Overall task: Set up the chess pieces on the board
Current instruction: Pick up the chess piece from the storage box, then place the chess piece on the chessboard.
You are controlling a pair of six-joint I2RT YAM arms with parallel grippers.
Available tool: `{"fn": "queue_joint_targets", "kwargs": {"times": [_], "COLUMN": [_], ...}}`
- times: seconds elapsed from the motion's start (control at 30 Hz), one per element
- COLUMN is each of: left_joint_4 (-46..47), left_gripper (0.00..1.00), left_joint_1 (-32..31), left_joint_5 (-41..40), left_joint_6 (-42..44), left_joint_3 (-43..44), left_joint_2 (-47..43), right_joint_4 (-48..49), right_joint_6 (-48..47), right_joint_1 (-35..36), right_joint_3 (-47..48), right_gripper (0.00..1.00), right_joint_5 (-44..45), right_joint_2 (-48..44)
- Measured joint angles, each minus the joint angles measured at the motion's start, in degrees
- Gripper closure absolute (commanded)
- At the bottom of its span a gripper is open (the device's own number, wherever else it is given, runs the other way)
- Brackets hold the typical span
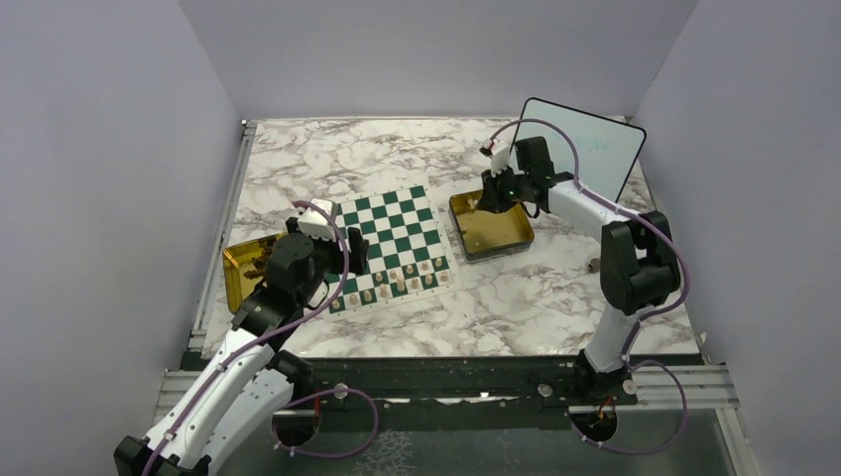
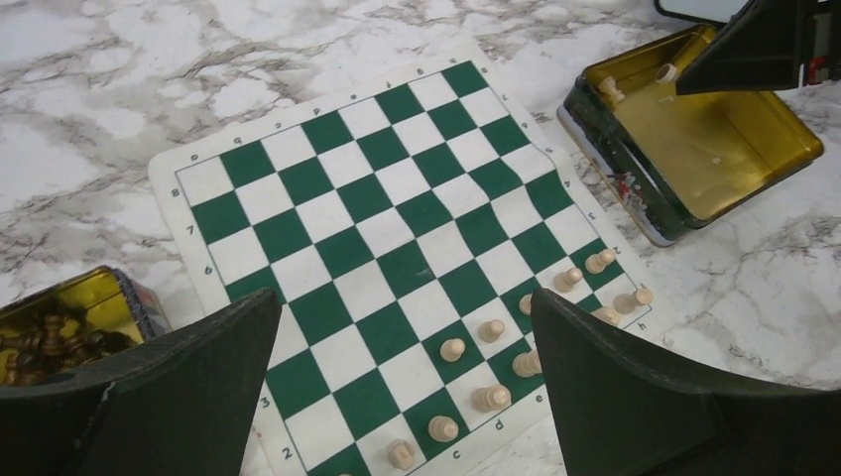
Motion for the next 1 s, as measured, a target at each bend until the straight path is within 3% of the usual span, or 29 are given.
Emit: {"fn": "queue_joint_targets", "kwargs": {"times": [0.07,0.23,0.4,0.6,0.77,0.87,0.93,1.0], "left_joint_4": [2.1,10.9,17.0,20.0,20.0,22.4,24.8,25.8], "left_gripper": [0.14,0.13,0.22,0.19,0.17,0.20,0.22,0.25], "left_joint_1": [0.0,0.0,0.0,0.0,-0.1,-0.1,-0.1,-0.3], "left_joint_5": [2.1,14.4,24.7,35.4,38.1,37.7,35.5,30.7], "left_joint_6": [0.8,6.9,16.4,34.1,44.6,41.7,34.2,20.5], "left_joint_3": [-0.6,-4.7,-4.2,-1.9,2.1,2.6,2.7,3.8], "left_joint_2": [0.3,0.6,4.7,9.5,15.0,15.9,16.0,16.2], "right_joint_4": [-1.6,-3.1,-5.1,-7.3,-5.3,-0.6,1.5,3.9], "right_joint_6": [2.8,10.5,14.8,18.0,25.3,31.5,33.9,36.3], "right_joint_1": [0.0,0.4,3.7,9.6,12.6,12.6,12.6,12.6], "right_joint_3": [0.4,0.5,1.5,3.9,3.5,1.0,-0.7,-2.1], "right_gripper": [0.97,0.97,0.97,0.99,0.99,0.98,0.97,0.97], "right_joint_5": [-2.4,-10.2,-15.1,-21.0,-23.7,-25.1,-24.9,-23.3], "right_joint_2": [-1.0,-3.6,-5.2,-5.3,-5.6,-7.1,-8.5,-10.1]}}
